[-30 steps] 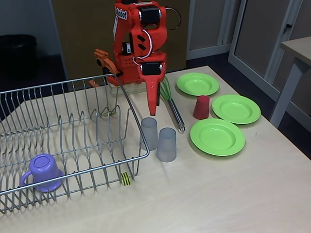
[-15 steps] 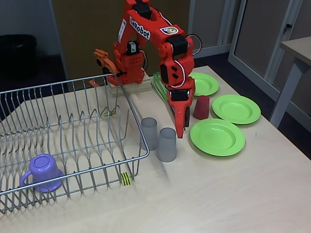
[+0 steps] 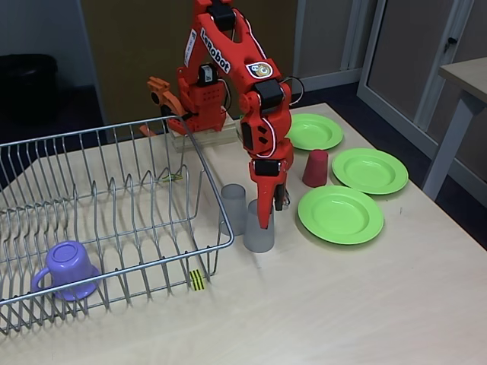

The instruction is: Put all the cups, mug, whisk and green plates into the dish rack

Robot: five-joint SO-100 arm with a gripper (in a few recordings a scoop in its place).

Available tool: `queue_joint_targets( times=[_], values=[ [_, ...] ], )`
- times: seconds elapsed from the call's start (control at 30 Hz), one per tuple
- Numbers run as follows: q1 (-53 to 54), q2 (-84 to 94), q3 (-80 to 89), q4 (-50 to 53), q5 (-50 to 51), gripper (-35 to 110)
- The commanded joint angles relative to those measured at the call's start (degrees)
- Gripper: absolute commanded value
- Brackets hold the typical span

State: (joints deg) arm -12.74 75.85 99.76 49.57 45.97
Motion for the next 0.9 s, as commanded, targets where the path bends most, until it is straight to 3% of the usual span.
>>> queue_joint_targets(
  times=[0.0, 0.5, 0.87],
  values=[
    [1.49, 3.34, 0.70, 0.09, -1.32, 38],
    [4.66, 2.90, 0.09, 1.76, -5.45, 34],
    [4.83, 2.02, -2.90, 4.31, -9.58, 9]
  ],
)
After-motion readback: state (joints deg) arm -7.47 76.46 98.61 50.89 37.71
